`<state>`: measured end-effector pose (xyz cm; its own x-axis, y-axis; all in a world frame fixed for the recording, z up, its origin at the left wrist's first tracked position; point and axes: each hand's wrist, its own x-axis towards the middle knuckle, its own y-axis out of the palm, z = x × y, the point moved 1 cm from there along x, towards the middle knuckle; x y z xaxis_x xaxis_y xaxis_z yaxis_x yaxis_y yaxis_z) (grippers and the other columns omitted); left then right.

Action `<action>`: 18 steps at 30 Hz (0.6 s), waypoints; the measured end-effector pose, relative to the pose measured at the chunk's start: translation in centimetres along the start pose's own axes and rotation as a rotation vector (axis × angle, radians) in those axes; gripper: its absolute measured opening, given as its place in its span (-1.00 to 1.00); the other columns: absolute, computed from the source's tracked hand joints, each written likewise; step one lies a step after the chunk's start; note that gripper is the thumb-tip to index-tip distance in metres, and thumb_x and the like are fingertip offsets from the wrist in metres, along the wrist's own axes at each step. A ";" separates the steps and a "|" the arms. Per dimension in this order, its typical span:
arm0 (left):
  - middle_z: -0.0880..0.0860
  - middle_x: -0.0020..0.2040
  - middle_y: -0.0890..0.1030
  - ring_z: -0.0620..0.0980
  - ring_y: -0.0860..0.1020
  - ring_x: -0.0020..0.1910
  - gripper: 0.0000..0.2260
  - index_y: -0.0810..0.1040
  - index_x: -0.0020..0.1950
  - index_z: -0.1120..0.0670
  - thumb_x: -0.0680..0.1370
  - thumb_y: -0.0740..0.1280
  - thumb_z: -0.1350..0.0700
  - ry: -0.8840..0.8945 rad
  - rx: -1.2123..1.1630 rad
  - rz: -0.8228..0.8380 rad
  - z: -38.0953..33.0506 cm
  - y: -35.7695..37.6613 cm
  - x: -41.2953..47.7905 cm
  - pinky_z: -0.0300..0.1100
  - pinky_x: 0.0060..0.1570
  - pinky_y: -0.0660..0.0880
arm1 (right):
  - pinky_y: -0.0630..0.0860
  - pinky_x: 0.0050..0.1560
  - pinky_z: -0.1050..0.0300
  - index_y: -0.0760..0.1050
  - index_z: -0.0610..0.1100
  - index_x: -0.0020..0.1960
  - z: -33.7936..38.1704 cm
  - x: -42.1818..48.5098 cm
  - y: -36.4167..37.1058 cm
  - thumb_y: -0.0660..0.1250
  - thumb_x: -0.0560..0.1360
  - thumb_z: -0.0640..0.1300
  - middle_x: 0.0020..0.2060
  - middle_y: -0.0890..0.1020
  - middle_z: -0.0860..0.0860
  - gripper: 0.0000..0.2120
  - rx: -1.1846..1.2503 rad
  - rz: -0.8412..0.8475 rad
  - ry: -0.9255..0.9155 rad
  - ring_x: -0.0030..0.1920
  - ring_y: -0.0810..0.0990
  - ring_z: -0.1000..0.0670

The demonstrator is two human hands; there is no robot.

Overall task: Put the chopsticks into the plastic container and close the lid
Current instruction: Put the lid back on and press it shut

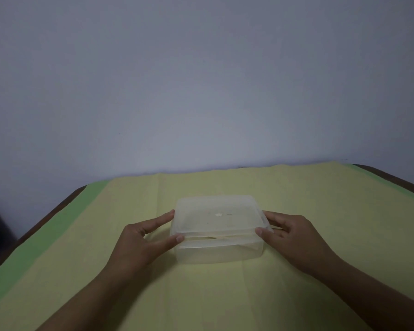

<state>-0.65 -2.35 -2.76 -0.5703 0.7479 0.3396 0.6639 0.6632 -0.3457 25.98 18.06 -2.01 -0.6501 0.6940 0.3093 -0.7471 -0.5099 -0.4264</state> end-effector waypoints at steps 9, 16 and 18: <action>-0.34 0.17 0.69 -0.49 0.55 0.18 -0.42 0.73 0.26 -0.14 0.23 0.63 -0.11 0.012 -0.002 0.008 0.0 -0.1 -0.7 -0.69 0.03 0.36 | 0.52 -0.14 0.51 0.60 -0.05 0.30 -0.2 -0.5 0.3 0.48 0.45 -0.16 0.10 0.72 0.19 -0.59 0.025 -0.014 0.011 -0.02 0.71 0.26; -0.34 0.20 0.68 -0.43 0.56 0.24 -0.41 0.72 0.27 -0.17 0.23 0.64 -0.11 -0.004 -0.012 0.013 -0.1 0.0 -1.4 -0.51 0.15 0.40 | 0.55 -0.16 0.48 0.60 -0.04 0.31 -0.2 -0.8 0.5 0.49 0.44 -0.20 0.13 0.71 0.16 -0.57 0.038 -0.010 0.023 -0.05 0.72 0.22; -0.35 0.20 0.68 -0.44 0.55 0.24 -0.41 0.72 0.26 -0.21 0.22 0.63 -0.14 -0.008 -0.009 0.004 -0.2 0.0 -1.5 -0.41 0.19 0.38 | 0.57 -0.14 0.44 0.59 -0.05 0.32 -0.1 -0.9 0.5 0.48 0.45 -0.21 0.14 0.70 0.16 -0.56 0.046 -0.002 0.030 -0.05 0.73 0.20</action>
<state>0.30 -3.48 -3.11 -0.5711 0.7511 0.3310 0.6707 0.6595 -0.3393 26.23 17.24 -2.60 -0.6448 0.7095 0.2844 -0.7544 -0.5306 -0.3865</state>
